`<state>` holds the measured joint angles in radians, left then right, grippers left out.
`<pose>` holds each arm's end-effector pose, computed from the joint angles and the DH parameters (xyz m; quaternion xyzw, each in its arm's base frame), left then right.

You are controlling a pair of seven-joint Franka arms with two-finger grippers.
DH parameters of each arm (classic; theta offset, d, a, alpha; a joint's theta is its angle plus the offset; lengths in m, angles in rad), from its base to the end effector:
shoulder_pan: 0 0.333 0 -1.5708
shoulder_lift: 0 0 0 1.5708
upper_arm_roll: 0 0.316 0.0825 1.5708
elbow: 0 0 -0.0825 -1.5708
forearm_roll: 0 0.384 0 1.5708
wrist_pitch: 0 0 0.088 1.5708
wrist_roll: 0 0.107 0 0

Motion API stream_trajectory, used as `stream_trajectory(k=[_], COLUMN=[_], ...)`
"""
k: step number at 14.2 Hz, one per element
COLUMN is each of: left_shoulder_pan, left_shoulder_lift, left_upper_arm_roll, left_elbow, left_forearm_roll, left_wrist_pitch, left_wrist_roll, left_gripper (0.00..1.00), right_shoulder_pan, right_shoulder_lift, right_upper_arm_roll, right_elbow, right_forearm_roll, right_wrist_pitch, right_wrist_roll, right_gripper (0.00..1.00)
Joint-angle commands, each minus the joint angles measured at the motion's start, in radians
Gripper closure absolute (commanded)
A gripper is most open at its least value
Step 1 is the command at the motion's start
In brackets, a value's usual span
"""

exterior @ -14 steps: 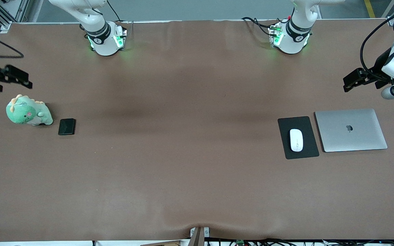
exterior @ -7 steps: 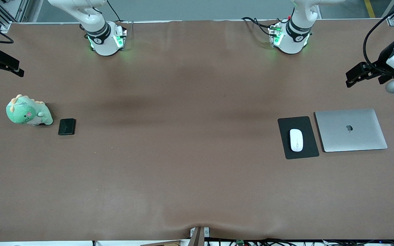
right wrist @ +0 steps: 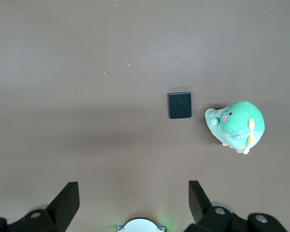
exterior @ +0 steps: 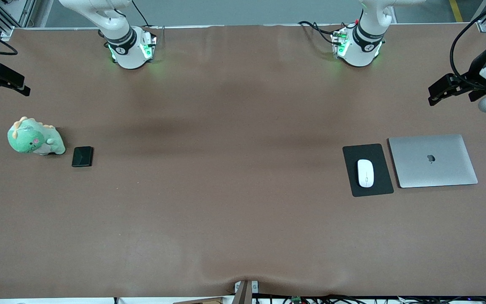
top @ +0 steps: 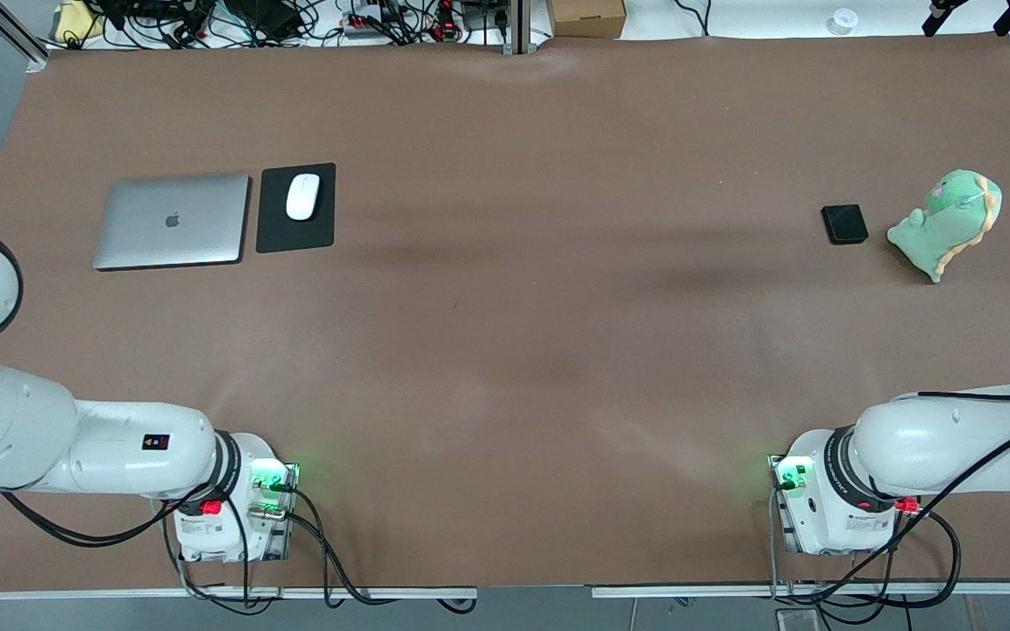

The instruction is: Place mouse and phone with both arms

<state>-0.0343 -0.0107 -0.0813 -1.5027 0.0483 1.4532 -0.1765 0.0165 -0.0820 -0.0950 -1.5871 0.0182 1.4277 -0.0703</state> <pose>0.5362 -0.0569 0.6521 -0.9990 -0.0328 0.0156 0.0270 0.5121 -0.0404 0.6486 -0.9992 0.0028 0.0378 0.0158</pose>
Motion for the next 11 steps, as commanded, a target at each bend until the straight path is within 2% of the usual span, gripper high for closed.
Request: stream_trajectory(k=[1, 11], left_shoulder_pan=[0.001, -0.001], left_shoulder_lift=[-0.008, -0.005], left_upper_arm_roll=[0.005, 0.003], left_elbow=[0.013, 0.013], left_forearm_roll=[-0.021, -0.019], left_wrist_pitch=[-0.019, -0.019], left_wrist_roll=[0.012, 0.012], left_gripper=[0.00, 0.00], right_shoulder_pan=[0.020, 0.016], right_shoulder_lift=[-0.010, -0.010], right_upper_arm_roll=[-0.012, -0.012], right_elbow=[-0.004, -0.008], right_forearm_roll=[0.002, -0.007], right_wrist_pitch=[0.005, -0.003], right_wrist_roll=[0.018, 0.017], right_gripper=[0.00, 0.00])
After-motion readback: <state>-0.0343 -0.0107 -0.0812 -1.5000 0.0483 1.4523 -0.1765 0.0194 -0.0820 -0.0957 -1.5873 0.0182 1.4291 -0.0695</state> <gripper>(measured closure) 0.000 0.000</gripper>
